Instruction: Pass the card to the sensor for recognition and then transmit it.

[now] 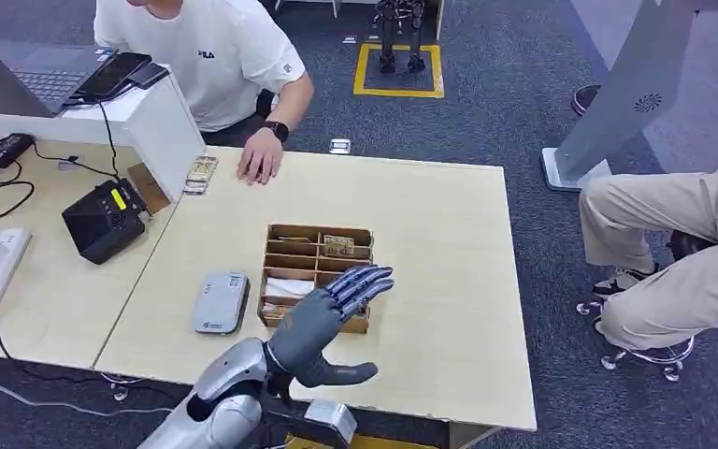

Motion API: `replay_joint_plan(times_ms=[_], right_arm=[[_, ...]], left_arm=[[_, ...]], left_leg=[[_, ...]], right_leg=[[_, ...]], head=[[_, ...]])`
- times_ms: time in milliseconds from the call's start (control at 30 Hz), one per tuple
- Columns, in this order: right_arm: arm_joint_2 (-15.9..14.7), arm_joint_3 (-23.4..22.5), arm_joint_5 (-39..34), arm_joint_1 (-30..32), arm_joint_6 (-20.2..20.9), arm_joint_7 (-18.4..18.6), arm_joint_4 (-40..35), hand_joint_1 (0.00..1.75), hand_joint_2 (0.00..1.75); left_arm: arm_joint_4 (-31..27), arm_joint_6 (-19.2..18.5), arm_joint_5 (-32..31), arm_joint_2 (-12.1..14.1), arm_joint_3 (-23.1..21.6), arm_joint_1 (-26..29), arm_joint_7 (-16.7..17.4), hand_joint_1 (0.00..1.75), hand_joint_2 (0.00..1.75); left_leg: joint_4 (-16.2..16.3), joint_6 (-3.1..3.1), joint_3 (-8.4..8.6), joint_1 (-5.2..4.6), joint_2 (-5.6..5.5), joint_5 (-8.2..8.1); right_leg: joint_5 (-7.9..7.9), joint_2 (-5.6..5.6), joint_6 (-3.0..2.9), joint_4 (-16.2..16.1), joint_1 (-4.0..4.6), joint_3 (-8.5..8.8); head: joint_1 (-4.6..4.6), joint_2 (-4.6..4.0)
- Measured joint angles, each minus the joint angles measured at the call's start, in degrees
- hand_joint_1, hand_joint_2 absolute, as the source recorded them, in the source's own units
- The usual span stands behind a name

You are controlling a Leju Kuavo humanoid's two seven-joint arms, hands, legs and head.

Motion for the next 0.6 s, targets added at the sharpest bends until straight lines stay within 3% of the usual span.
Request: replay_joint_plan(times_ms=[67,333,400,467,500,600], right_arm=[[0.0,0.0,0.4,0.0,0.0,0.1,0.0,0.0,1.75],[0.0,0.0,0.5,0.0,0.0,0.1,0.0,0.0,1.75],[0.0,0.0,0.9,0.0,0.0,0.6,0.0,0.0,1.75],[0.0,0.0,2.0,0.0,0.0,2.4,-0.1,0.0,1.75],[0.0,0.0,2.0,0.0,0.0,2.6,-0.1,0.0,1.75],[0.0,0.0,2.3,0.0,0.0,2.7,-0.1,0.0,1.75]], left_arm=[[1.0,0.9,-3.3,0.4,-0.8,-0.8,2.4,0.0,1.75],[1.2,1.0,-3.8,0.4,-1.0,-0.9,2.8,0.0,1.75],[2.4,2.5,-8.2,0.6,-1.9,-1.8,6.3,0.0,1.75],[5.2,7.1,-21.4,0.7,-3.3,-3.5,16.9,0.0,1.75],[6.3,8.5,-25.6,0.7,-3.5,-3.9,19.5,0.0,1.75],[6.8,10.1,-28.2,0.6,-3.5,-4.0,21.1,0.0,1.75]], left_leg=[[0.0,0.0,0.0,0.0,0.0,0.0],[0.0,0.0,0.0,0.0,0.0,0.0],[0.0,0.0,0.0,0.0,0.0,0.0],[0.0,0.0,-0.01,0.0,0.0,0.0],[0.0,0.0,0.0,0.0,0.0,0.0],[0.0,0.0,-0.01,0.0,0.01,0.0]], right_leg=[[0.0,0.0,0.0,0.0,0.0,0.0],[0.0,0.0,0.0,0.0,0.0,0.0],[0.0,0.0,0.0,0.0,0.0,0.0],[0.0,0.0,0.0,0.0,0.0,-0.01],[0.0,0.01,0.0,0.0,0.0,-0.02],[0.0,0.01,0.0,0.0,0.0,-0.02]], head=[[0.0,0.0],[0.0,0.0],[-0.02,-0.02],[0.0,0.0],[-0.02,0.0],[0.0,0.0]])
